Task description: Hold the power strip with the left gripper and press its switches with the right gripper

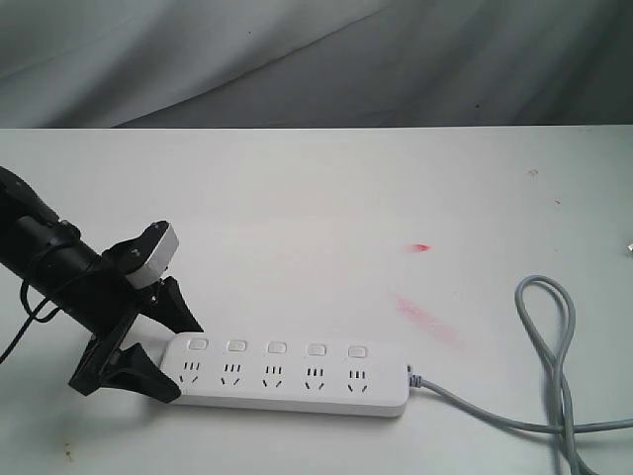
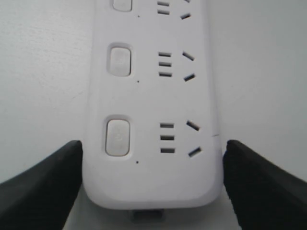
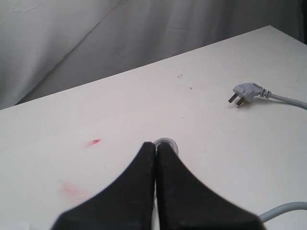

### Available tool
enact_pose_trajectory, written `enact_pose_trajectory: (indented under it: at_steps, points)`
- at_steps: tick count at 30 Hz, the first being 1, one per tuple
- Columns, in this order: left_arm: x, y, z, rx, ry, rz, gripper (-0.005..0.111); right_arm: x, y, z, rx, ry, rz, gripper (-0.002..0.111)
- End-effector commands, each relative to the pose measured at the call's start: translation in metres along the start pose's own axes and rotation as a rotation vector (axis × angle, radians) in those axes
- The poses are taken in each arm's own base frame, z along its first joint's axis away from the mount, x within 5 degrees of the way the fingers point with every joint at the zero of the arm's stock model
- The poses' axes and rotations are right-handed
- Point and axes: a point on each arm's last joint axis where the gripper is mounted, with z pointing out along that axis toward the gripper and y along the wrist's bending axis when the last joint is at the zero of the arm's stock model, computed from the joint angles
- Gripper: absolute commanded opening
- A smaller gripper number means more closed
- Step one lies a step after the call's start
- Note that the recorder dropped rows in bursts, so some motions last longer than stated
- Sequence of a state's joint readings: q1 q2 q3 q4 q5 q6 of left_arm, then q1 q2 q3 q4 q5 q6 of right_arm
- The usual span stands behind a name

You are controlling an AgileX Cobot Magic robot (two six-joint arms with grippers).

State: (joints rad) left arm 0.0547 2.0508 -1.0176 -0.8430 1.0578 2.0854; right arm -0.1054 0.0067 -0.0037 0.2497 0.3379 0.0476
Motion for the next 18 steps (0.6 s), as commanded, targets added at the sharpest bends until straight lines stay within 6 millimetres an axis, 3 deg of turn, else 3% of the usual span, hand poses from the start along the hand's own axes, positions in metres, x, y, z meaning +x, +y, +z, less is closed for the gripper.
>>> enact_pose_trajectory:
  at_steps: [1,8,13,18]
  points:
    - [0.0014,-0.0013,0.0024,0.007,0.023,0.019,0.0,0.0011,-0.0004,-0.0001,0.002,-0.001,0.001,0.0]
    - [0.0014,-0.0013,0.0024,0.007,0.023,0.019,0.0,0.0011,-0.0004,-0.0001,0.002,-0.001,0.001,0.0]
    - [0.0014,-0.0013,0.0024,0.007,0.023,0.019,0.0,0.0006,-0.0044,-0.0002,0.047,-0.001,-0.228,0.0]
    - [0.0014,-0.0013,0.0024,0.007,0.023,0.019,0.0,0.0006,-0.0044,-0.0002,0.047,0.001,-0.295,0.0]
